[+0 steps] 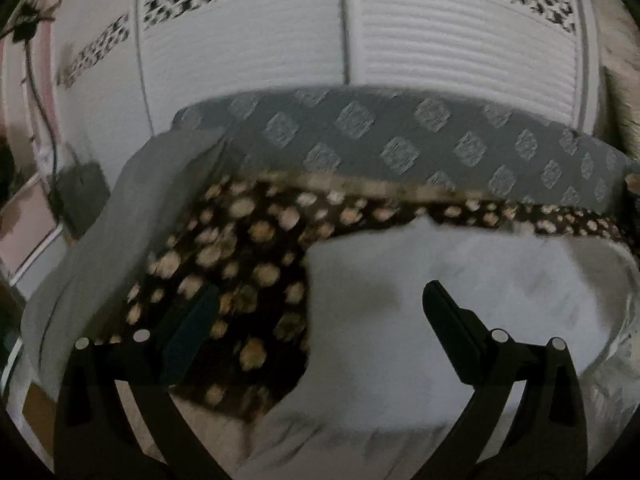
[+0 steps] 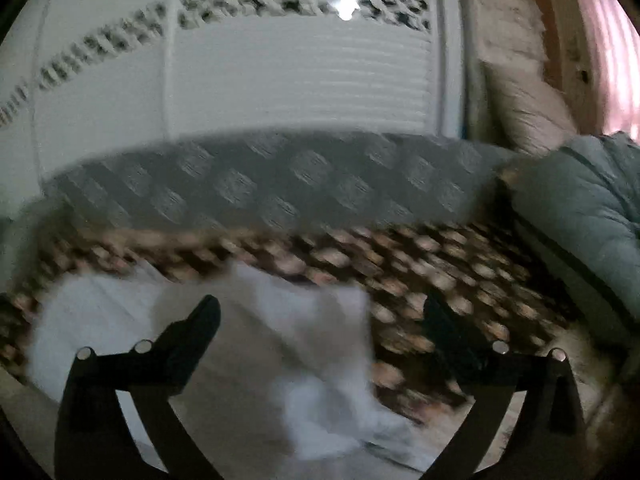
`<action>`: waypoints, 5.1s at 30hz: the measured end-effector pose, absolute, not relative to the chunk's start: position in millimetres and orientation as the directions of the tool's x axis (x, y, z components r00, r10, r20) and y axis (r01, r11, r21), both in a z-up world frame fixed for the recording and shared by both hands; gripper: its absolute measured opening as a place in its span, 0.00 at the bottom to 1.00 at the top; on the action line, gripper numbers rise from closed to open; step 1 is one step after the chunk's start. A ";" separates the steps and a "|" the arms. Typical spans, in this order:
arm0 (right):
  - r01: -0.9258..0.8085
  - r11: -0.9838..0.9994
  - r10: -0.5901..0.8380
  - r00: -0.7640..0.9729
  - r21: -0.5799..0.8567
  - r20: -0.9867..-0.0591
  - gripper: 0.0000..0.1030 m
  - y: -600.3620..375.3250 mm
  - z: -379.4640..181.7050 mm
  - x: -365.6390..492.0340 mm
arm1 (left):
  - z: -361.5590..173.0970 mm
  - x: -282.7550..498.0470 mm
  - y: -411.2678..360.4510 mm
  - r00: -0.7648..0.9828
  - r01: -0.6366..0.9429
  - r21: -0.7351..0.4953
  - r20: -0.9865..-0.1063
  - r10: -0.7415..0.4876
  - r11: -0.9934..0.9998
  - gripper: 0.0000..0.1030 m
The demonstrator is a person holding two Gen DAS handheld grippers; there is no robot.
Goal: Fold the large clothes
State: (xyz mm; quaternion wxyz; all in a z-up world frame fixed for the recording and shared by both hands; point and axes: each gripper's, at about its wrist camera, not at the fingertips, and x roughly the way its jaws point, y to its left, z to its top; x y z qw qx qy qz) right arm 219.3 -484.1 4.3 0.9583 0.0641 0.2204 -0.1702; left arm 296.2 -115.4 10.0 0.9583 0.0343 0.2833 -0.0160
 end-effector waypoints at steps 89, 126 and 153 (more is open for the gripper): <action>0.498 0.848 0.045 0.276 0.183 -0.960 0.98 -556.7 -139.2 45.7 | -137.0 141.3 8.5 0.242 0.026 -0.129 -0.961 -0.131 0.991 0.97; 0.339 0.928 0.070 0.250 0.155 -0.966 0.20 -470.2 -96.1 35.2 | -107.8 91.0 -27.7 0.144 0.150 -0.244 -0.953 -0.266 0.958 0.23; 0.098 0.804 0.252 0.837 0.586 -0.486 0.14 -536.8 62.0 -18.1 | 80.3 63.8 42.8 0.558 0.205 -0.586 -0.589 -0.585 0.784 0.17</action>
